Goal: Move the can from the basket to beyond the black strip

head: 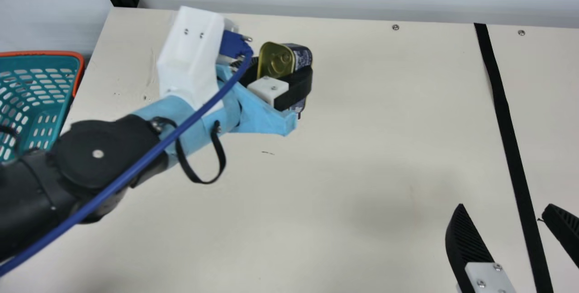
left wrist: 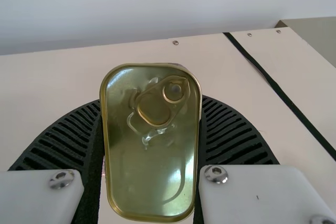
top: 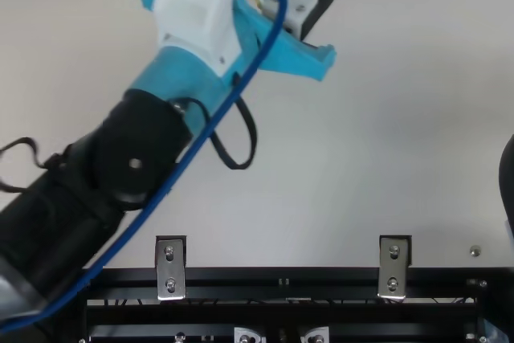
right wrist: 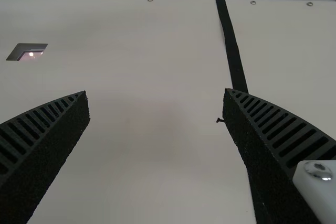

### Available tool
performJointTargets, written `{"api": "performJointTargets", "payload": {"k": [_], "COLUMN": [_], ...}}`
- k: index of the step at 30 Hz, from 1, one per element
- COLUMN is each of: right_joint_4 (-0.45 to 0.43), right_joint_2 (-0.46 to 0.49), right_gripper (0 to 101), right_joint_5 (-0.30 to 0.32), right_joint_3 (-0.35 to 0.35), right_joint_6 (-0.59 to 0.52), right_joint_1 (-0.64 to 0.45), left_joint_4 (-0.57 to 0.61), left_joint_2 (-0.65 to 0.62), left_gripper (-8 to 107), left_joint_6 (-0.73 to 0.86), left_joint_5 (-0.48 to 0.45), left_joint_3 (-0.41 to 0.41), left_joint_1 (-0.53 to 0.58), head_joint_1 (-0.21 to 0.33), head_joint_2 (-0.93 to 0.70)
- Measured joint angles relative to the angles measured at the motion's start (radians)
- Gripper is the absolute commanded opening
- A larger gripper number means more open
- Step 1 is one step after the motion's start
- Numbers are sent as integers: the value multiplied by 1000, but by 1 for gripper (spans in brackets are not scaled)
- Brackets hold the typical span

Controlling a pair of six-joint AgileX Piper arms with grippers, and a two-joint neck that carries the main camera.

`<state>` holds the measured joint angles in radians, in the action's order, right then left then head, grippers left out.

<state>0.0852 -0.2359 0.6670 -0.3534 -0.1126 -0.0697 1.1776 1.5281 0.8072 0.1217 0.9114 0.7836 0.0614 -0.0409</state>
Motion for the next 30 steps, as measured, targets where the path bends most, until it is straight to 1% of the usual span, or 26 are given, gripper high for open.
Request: {"api": "performJointTargets", "payload": {"k": [5,10,15,21,25,28,30], "right_joint_4": [0,0,0,0,0,0,0], "right_joint_2": [0,0,0,0,0,0,0], "right_gripper": [101,101,101,101,101,101,101], "right_joint_5": [0,0,0,0,0,0,0], "right_joint_3": [0,0,0,0,0,0,0], "right_joint_6": [0,0,0,0,0,0,0], "right_joint_1": [0,0,0,0,0,0,0], "left_joint_4": [-165,-364,-577,-821,-945,-994,-998], "left_joint_2": [45,107,183,283,330,331,331], "left_gripper": [10,10,10,10,10,10,10], "left_joint_6": [-190,-391,-623,-863,-989,-1033,-1037], "left_joint_5": [68,147,234,329,380,383,383], "left_joint_3": [-7,-25,-45,-41,-37,-37,-37], "left_joint_1": [35,32,-10,-85,-127,-129,-129], "head_joint_1": [0,0,0,0,0,0,0], "head_joint_2": [0,0,0,0,0,0,0]}}
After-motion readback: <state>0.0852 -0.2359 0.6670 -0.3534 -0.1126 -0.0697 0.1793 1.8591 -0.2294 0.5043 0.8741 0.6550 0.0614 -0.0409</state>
